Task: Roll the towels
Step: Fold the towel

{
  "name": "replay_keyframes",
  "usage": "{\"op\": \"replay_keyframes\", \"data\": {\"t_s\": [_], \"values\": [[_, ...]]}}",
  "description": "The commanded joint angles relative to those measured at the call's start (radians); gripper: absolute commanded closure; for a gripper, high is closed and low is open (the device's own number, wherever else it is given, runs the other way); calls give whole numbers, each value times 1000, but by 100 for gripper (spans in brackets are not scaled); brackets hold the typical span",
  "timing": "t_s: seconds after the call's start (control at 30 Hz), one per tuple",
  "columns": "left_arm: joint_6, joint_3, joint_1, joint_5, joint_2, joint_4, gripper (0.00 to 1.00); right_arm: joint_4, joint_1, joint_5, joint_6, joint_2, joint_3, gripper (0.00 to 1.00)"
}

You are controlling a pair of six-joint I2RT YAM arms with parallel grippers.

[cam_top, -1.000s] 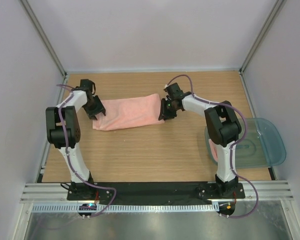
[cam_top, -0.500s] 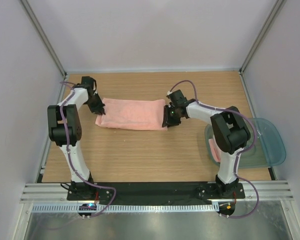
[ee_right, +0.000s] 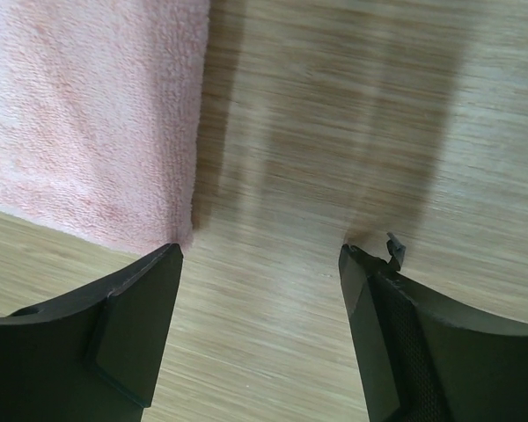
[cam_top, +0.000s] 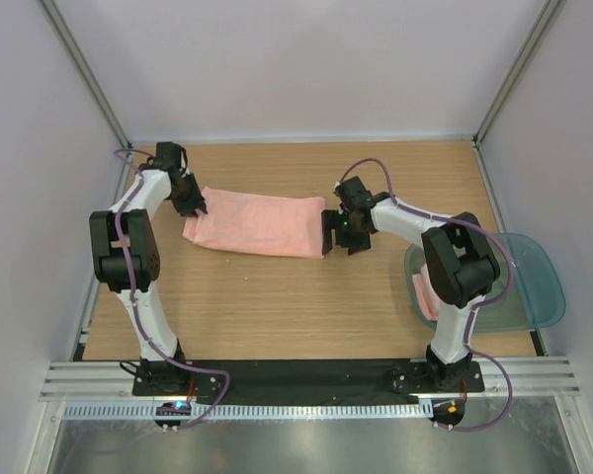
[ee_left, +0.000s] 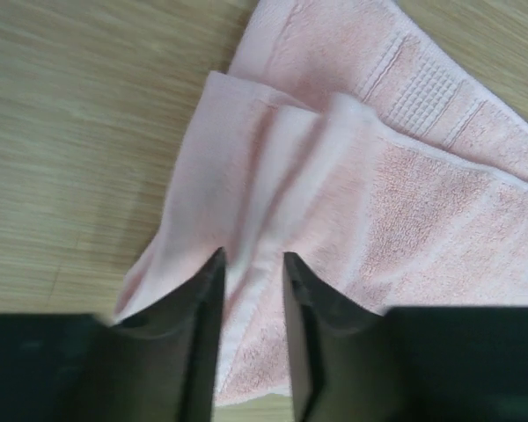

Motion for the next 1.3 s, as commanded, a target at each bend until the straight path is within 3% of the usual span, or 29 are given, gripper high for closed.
{"op": "replay_keyframes", "data": {"t_s": [0.0, 0.7, 1.27], "values": [[25, 22, -2, -37, -78, 33, 62, -65, -6, 40, -23, -36, 28, 21], [24, 156, -20, -26, 133, 23, 59, -75, -6, 38, -24, -38, 11, 20], [68, 139, -120, -224, 112, 13, 62, -59, -5, 32, -20, 7, 5, 20]]}}
